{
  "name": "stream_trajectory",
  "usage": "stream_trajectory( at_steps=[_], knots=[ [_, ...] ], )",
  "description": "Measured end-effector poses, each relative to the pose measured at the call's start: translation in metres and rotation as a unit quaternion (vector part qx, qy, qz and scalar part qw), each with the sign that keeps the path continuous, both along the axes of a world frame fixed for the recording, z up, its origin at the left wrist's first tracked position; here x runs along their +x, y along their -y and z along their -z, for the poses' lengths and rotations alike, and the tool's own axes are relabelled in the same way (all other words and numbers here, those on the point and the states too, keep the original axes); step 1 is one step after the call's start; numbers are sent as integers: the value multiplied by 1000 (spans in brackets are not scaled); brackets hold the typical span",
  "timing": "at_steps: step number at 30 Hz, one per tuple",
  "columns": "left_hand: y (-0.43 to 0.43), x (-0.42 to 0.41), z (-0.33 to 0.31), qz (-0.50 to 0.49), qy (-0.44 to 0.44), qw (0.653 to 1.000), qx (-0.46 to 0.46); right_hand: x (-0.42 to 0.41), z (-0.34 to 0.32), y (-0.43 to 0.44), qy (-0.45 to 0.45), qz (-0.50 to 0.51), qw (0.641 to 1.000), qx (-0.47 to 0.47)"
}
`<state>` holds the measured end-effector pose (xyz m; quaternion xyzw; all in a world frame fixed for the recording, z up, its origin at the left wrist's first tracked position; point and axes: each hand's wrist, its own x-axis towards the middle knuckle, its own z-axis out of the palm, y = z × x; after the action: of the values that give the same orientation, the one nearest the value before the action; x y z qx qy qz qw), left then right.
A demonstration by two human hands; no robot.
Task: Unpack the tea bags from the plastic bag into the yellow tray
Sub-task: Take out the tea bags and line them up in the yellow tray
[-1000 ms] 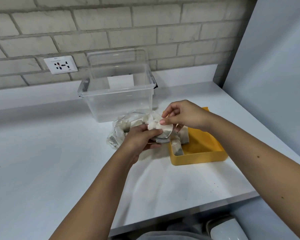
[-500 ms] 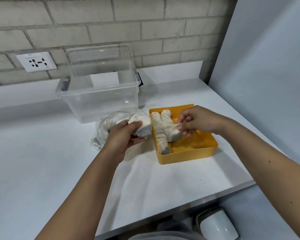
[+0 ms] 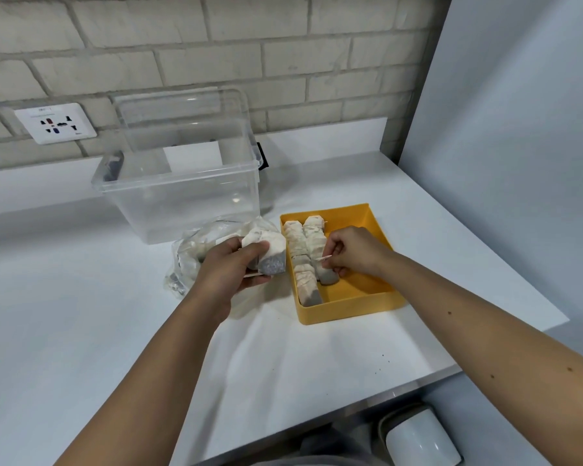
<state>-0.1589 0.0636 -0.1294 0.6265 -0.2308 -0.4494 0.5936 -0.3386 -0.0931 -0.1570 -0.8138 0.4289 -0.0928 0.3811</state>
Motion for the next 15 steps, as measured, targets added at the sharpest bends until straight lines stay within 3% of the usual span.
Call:
stream_trajectory(
  at_steps=[11,15],
  knots=[
    [-2,1,4,-4,0,1000,10,10,6,1,26,47,997,-63],
    [-2,1,5,-2,-7,1000,11,10,4,1,6,41,999,-6]
  ],
)
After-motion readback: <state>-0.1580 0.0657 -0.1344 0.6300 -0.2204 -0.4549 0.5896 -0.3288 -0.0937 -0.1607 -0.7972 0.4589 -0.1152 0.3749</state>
